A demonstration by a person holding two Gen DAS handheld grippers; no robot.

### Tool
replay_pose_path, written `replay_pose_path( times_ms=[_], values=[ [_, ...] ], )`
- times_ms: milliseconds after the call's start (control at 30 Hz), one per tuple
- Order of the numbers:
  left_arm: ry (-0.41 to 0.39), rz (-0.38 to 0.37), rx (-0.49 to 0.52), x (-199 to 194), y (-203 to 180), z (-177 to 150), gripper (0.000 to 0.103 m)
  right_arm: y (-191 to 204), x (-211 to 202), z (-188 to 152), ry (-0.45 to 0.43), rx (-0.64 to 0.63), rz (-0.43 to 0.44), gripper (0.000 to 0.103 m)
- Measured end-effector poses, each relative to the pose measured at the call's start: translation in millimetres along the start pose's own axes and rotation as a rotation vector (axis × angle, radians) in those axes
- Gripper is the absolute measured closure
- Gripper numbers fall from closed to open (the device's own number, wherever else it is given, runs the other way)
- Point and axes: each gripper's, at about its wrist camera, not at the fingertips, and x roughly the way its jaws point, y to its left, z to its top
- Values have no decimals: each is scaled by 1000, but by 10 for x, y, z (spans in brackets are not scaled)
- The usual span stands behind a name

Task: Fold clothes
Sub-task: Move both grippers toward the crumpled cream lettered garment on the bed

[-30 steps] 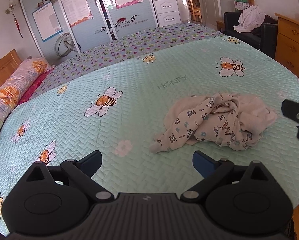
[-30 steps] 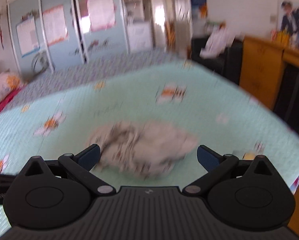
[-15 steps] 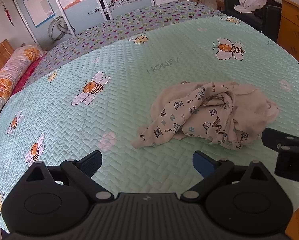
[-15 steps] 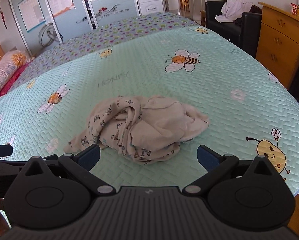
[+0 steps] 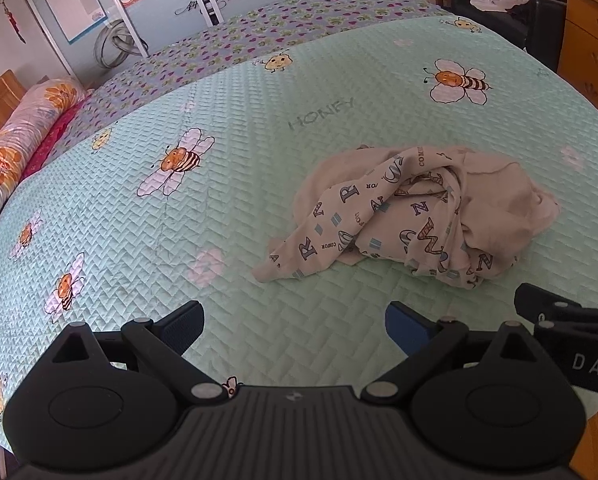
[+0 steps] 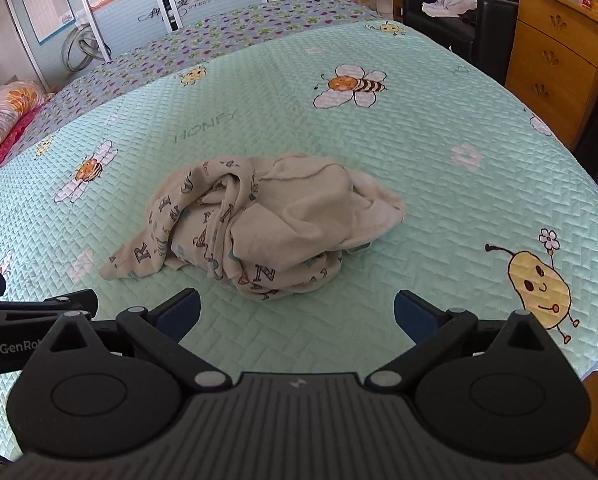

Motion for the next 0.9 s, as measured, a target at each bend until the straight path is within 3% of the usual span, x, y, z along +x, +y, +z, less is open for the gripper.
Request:
replay_pose_path(
  times_ms=[100, 167, 300, 467, 600, 700, 800, 900],
  values=[
    [10, -22, 3, 68, 143, 132, 3, 37, 35, -32, 1, -6, -16, 1],
    [13, -35, 12, -258, 215, 73, 3, 60, 32, -49, -4, -11, -18, 1],
    [11, -42, 52, -1037, 468, -391, 3, 119, 10, -70, -13, -24, -20, 1],
    [15, -77, 80, -1720, 1197, -640, 3, 243, -51, -78, -33, -67, -35, 1],
    [5, -92, 94, -1820, 1065, -561, 3, 318, -81, -81, -43, -92, -33, 1],
    [-17, -113, 128, -1905, 1553, -753, 3, 347, -75, -84, -51, -92, -24, 1],
    [-23, -117, 143, -1877, 1433, -739, 3, 356, -58, -88, -57, -93, -30, 1],
    [-39, -151, 189, -1917, 2151, -1170, 3, 351, -36, -95, -58, -87, -27, 1]
  ],
)
